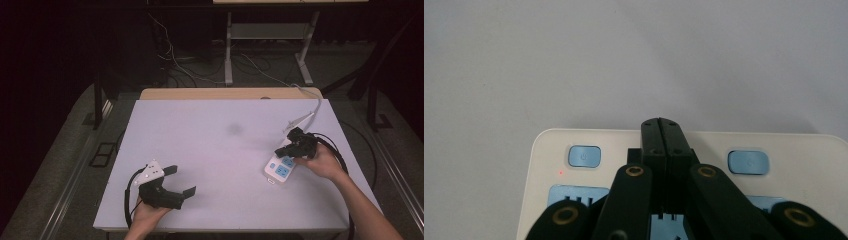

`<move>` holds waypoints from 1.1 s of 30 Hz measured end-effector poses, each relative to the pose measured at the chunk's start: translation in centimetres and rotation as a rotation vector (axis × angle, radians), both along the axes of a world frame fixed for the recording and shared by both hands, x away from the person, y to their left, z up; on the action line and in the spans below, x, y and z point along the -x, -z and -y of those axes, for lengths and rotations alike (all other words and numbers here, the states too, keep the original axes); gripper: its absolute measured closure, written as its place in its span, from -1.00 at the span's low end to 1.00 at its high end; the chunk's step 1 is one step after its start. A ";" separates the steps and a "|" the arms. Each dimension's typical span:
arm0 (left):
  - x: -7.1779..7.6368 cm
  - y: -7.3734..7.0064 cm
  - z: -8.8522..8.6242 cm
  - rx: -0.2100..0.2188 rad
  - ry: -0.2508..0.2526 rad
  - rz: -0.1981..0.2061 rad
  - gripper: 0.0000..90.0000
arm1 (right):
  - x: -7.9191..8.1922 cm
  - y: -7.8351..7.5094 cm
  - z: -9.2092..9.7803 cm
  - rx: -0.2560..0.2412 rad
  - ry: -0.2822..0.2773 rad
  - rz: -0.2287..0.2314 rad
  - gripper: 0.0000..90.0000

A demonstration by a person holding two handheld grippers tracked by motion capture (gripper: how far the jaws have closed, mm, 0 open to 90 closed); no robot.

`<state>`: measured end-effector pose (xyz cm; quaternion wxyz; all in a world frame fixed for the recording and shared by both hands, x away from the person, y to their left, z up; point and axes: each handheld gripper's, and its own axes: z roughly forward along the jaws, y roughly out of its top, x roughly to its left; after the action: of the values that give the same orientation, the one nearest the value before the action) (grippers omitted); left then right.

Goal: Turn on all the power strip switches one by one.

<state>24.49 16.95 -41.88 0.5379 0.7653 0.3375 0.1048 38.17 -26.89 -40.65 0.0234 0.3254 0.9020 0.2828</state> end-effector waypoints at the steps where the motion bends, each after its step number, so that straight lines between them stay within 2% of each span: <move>1: 0.0 0.0 0.0 0.001 0.000 -0.001 -1.00 | 0.0 0.0 0.0 0.001 -0.002 0.002 1.00; 12: 0.1 -0.1 0.0 0.005 -0.004 0.005 -1.00 | 0.0 0.1 0.0 0.004 -0.006 0.005 1.00; 17: 0.1 -0.1 0.1 0.001 -0.003 0.007 -1.00 | -0.2 0.3 -0.5 -0.015 -0.008 -0.007 1.00; 19: 0.2 -0.1 0.0 0.005 -0.005 0.007 -1.00 | -0.1 0.2 -0.7 0.014 -0.020 0.005 1.00; 22: 0.2 -0.1 -0.1 0.005 -0.008 0.008 -1.00 | 0.0 0.2 -0.8 0.018 -0.019 0.011 1.00; 29: 0.2 -0.1 0.0 0.005 -0.003 0.009 -1.00 | 0.2 0.4 -0.4 -0.010 -0.011 0.021 1.00; 33: 0.3 -0.1 0.1 0.002 0.003 0.011 -1.00 | 0.5 0.7 -0.2 -0.024 -0.005 0.053 1.00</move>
<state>24.22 16.84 -41.74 0.5409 0.7646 0.3335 0.1080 37.64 -26.72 -41.37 0.0430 0.3158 0.8984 0.3022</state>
